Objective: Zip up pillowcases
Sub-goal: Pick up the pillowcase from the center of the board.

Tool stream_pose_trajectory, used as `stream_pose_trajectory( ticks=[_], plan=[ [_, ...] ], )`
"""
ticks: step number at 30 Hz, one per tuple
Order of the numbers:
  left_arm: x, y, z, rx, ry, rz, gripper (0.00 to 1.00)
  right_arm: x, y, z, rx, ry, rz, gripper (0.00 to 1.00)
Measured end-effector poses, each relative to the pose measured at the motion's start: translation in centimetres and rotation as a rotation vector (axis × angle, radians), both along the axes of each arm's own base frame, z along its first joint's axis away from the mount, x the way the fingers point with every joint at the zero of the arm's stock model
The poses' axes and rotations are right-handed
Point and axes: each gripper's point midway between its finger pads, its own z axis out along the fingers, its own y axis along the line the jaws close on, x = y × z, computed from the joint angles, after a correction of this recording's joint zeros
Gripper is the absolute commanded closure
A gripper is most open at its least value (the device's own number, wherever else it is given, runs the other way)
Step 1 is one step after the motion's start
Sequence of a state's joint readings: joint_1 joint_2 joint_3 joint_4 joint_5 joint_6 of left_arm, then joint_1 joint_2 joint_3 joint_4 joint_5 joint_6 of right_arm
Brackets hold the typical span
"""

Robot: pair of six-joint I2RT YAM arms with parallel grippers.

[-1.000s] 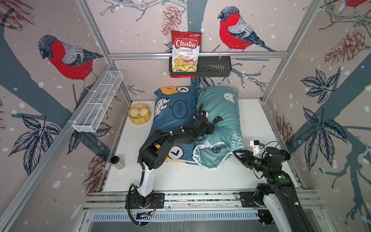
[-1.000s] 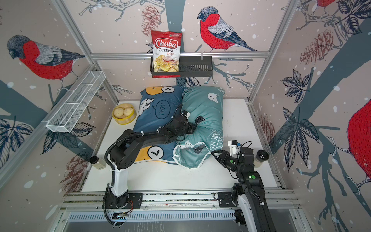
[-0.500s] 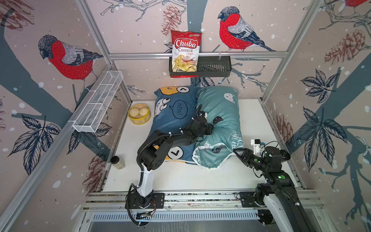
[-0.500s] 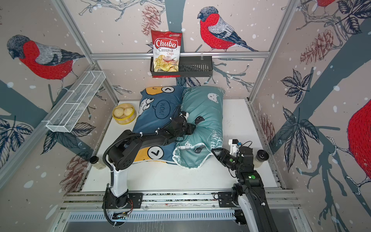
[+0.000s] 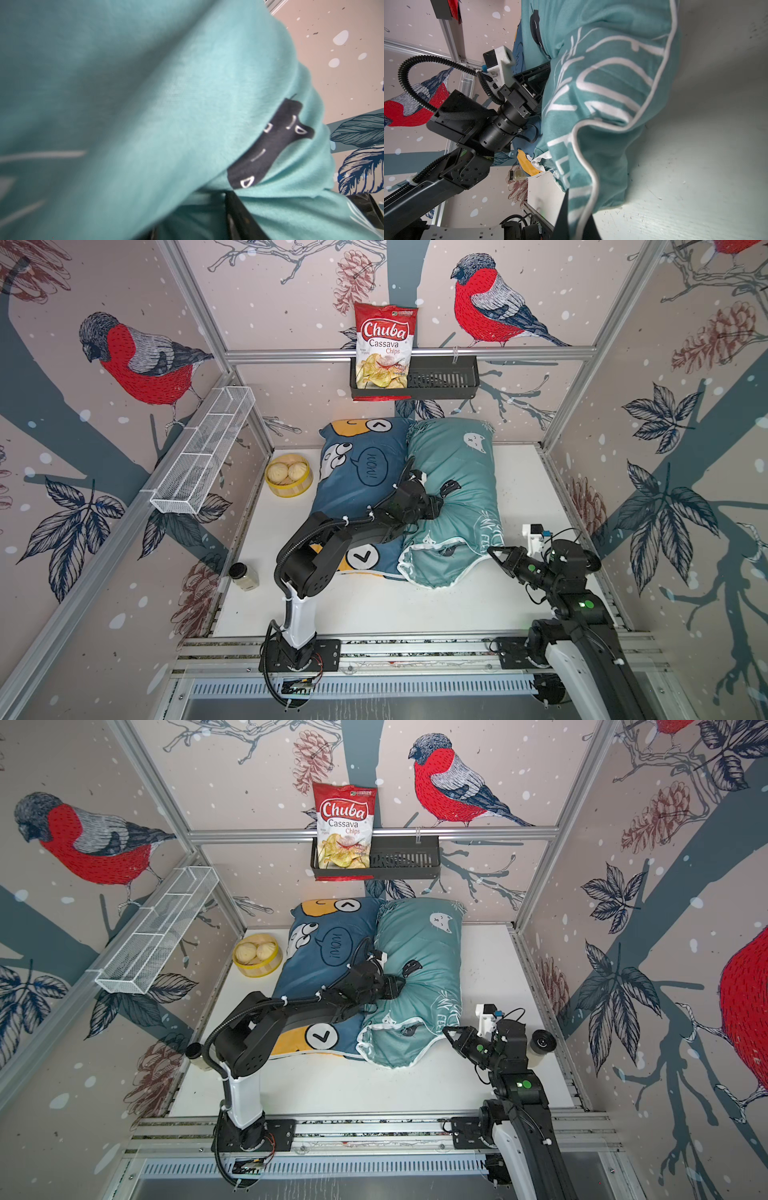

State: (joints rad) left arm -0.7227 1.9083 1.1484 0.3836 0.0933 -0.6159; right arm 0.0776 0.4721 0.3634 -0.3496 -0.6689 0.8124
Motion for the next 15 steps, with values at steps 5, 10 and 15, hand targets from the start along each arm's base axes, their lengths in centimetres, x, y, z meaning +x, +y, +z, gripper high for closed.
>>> stream_pose_trajectory(
  ticks=[5, 10, 15],
  plan=[
    [-1.1, 3.0, 2.7, 0.021, -0.049, 0.057, 0.20, 0.2, -0.1, 0.0, -0.019, 0.013, 0.002, 1.00],
    [-4.3, 4.5, 5.9, 0.011, -0.105, 0.063, 0.19, 0.4, -0.2, 0.5, -0.044, 0.013, 0.005, 1.00],
    [-11.2, 2.8, 7.7, -0.072, -0.088, -0.076, 0.20, 0.5, -0.2, 0.0, -0.049, 0.031, 0.007, 1.00]
  ],
)
